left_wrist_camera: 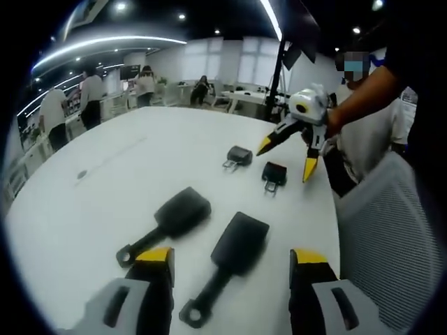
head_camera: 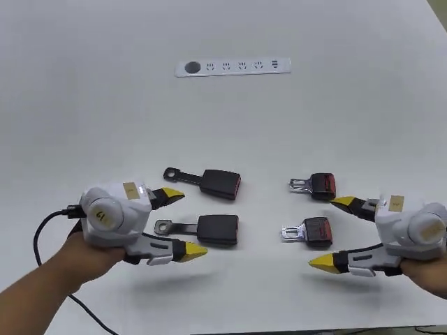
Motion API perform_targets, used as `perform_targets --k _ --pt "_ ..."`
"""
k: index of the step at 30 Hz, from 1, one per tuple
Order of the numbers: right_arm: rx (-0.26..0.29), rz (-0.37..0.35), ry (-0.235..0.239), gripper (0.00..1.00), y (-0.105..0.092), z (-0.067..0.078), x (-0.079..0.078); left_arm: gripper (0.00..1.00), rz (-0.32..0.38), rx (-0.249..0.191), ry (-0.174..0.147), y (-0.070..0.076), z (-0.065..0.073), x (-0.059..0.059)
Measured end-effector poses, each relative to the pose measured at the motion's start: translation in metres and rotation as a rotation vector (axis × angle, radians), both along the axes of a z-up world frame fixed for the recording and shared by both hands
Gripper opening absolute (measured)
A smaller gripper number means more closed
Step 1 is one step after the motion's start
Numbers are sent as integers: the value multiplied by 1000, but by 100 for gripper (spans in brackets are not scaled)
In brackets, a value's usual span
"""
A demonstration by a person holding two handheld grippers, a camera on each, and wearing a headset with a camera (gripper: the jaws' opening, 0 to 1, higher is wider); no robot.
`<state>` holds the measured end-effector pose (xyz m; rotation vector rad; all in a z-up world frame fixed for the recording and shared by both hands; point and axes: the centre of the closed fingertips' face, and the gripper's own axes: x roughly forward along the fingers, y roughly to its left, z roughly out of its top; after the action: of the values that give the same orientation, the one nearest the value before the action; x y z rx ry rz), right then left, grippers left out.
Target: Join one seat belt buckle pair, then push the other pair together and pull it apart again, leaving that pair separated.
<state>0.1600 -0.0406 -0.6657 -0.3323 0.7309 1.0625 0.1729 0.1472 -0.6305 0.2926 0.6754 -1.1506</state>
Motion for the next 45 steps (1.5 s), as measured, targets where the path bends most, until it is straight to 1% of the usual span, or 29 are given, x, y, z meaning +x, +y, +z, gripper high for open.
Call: perform_targets --k 2,6,9,12,15,16,18,19,20,21,22,24,25,28,30,33,37,39,42,45 --pt "-10 23 13 74 -2 -5 0 65 -34 16 -1 -3 -5 -1" --pt "-33 58 28 70 -4 -11 0 60 -99 45 9 -8 -19 -2" --pt "-54 96 31 68 -6 -15 -1 58 -141 93 25 -7 -33 -3" --pt "-66 129 51 62 -7 -18 -4 55 -173 104 18 -7 -37 -4" --pt "-88 160 50 59 -8 -21 -5 53 -207 126 18 -6 -46 -4" --pt "-82 168 47 58 -7 -20 -5 51 -218 133 17 -6 -47 -5" --pt "-90 177 44 54 -7 -17 -4 49 -234 145 12 -6 -51 -5" --pt "-95 188 40 53 -8 -17 -4 47 -240 145 -1 -6 -52 -3" --pt "-123 219 14 52 -10 -18 -4 45 -236 142 2 -6 -51 -3" --pt "-139 235 5 52 -11 -19 -5 43 -240 140 1 -6 -52 -2" --pt "-142 236 3 51 -11 -20 -5 39 -244 139 -4 -7 -52 -1" --pt "-142 232 1 46 -11 -20 -5 34 -258 143 -9 -7 -53 -1" --pt "-157 236 -10 43 -13 -20 -5 34 -270 151 -21 -7 -54 0" --pt "-172 242 -25 35 -13 -21 -5 33 -287 160 -28 -4 -56 0" --pt "-174 241 -24 35 -13 -21 -6 33 -277 160 -21 -3 -57 0" --pt "-178 238 -23 34 -12 -21 -6 33 -264 163 -19 -2 -58 -1" --pt "-163 208 6 34 -8 -21 -7 32 -260 174 -15 -2 -59 -1" --pt "-176 219 -7 34 -6 -21 -7 32 -268 183 -12 -2 -59 -2" --pt "-171 208 -1 33 -3 -22 -4 32 -275 195 -7 -2 -58 -3" --pt "-168 215 -11 33 2 -22 -3 32 -276 207 -7 -2 -59 -3"
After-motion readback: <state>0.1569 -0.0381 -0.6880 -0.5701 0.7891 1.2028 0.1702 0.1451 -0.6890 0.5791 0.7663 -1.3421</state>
